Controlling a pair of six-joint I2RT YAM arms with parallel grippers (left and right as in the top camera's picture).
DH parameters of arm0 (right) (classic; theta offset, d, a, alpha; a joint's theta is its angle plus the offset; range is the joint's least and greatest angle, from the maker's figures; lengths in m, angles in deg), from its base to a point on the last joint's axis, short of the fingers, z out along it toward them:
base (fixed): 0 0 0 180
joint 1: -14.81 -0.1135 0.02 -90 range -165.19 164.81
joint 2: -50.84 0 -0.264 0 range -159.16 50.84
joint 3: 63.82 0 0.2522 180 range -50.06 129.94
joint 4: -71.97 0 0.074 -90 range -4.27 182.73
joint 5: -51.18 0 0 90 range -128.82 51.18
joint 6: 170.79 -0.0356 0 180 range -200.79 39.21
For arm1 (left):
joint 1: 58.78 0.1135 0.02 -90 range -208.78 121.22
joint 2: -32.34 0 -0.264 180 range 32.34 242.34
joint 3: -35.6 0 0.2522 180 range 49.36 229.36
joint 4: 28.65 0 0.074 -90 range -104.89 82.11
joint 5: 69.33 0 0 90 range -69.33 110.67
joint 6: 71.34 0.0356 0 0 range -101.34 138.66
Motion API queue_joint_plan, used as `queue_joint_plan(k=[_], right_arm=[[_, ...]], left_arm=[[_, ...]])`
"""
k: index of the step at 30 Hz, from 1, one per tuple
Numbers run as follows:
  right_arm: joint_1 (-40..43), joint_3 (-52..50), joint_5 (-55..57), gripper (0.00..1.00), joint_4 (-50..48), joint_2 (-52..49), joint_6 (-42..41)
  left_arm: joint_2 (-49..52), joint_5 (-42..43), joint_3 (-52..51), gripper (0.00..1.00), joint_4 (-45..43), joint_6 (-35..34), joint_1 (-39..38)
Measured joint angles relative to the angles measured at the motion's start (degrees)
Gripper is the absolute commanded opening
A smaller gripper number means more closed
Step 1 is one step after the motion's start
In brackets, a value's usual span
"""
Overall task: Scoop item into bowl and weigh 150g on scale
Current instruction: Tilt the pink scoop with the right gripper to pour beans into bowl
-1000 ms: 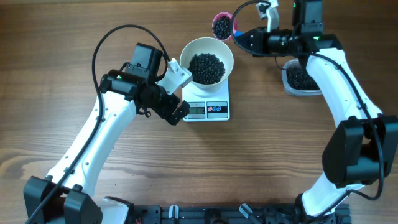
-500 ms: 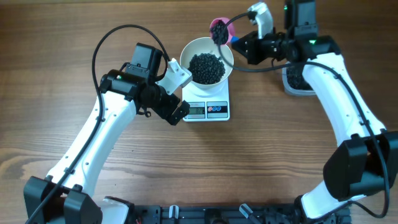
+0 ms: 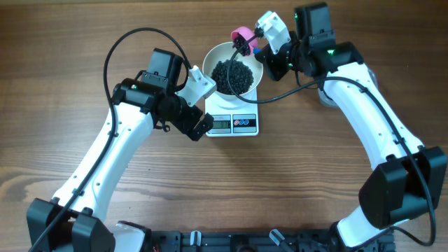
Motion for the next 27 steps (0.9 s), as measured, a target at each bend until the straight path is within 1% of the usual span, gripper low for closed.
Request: queue_joint_plan(k=[7, 12, 27], right_arm=[[0.00, 0.00, 0.22, 0.04, -0.59, 0.00, 8.83], [0.00, 0.00, 0.42, 0.04, -1.05, 0.00, 12.31], [0.00, 0.00, 0.11, 0.04, -2.56, 0.00, 12.90]], left_arm=[[0.00, 0.00, 0.00, 1.00, 0.00, 0.00, 0.00], [0.00, 0.00, 0.00, 1.00, 0.02, 0.00, 0.00], [0.00, 0.00, 0.00, 1.00, 0.02, 0.00, 0.00]])
